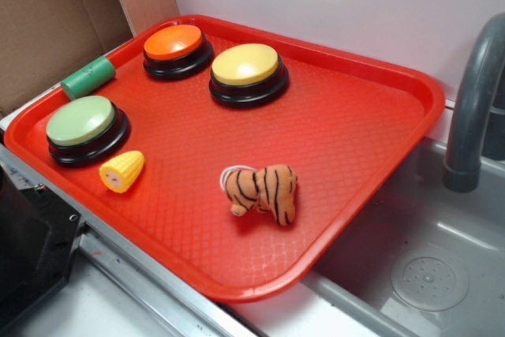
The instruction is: Push the orange button.
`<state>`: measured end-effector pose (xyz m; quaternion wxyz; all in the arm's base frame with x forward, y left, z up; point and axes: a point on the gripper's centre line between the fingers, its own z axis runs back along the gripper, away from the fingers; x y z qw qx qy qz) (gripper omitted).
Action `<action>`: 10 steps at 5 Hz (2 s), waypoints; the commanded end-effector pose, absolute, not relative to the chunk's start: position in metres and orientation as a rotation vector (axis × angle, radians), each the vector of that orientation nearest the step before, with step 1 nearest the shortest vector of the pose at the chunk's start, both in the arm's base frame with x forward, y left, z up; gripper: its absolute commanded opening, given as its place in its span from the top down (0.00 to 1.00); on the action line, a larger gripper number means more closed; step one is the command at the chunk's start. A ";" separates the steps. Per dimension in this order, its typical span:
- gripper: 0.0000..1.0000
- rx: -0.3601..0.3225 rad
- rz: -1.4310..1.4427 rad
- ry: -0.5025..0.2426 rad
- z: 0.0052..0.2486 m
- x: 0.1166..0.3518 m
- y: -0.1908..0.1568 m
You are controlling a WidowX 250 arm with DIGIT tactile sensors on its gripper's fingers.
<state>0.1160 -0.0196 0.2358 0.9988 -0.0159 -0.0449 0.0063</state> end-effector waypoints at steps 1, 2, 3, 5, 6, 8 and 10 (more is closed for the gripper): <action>0.00 -0.032 0.013 -0.090 0.236 0.116 -0.020; 0.00 0.034 0.120 -0.060 0.205 0.151 0.024; 0.00 0.052 0.167 -0.123 0.188 0.200 0.049; 0.00 0.057 0.158 -0.196 0.155 0.251 0.074; 0.00 0.057 0.158 -0.196 0.155 0.251 0.074; 0.00 0.112 0.290 -0.208 0.123 0.295 0.108; 0.00 0.152 0.348 -0.163 0.090 0.321 0.128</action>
